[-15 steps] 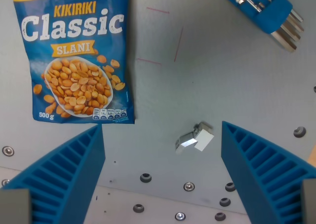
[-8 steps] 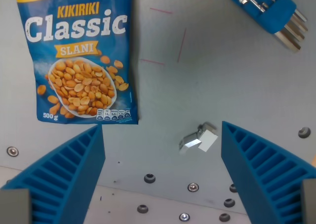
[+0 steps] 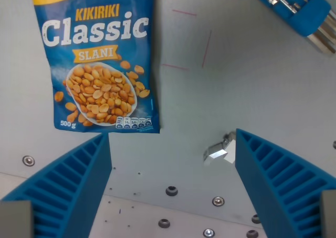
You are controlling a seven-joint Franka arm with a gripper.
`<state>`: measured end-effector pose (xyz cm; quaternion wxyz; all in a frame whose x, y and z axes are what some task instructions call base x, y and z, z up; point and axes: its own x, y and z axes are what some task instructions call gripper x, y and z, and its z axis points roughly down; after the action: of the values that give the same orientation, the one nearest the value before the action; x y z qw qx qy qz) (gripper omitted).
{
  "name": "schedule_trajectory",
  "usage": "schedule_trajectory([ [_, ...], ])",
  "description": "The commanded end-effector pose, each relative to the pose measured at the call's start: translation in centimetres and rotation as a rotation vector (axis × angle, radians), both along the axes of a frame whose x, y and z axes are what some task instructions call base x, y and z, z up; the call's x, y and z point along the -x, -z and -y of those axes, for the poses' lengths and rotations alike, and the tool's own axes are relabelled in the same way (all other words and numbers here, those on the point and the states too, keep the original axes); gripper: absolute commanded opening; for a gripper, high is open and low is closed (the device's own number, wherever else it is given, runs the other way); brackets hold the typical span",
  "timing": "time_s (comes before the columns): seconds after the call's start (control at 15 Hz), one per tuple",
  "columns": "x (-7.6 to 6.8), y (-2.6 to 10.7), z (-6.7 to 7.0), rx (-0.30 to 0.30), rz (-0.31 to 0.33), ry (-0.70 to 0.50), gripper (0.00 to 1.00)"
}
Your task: Rotate around gripper positive x
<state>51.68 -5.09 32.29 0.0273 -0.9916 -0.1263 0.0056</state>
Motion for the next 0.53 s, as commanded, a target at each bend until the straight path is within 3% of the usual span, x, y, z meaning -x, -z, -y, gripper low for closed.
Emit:
schedule_trajectory([
  [0.07,-0.14,-0.36,0.59,-0.190,-0.055,-0.014,1.00],
  [0.53,-0.14,-0.36,0.59,-0.280,-0.079,-0.013,1.00],
])
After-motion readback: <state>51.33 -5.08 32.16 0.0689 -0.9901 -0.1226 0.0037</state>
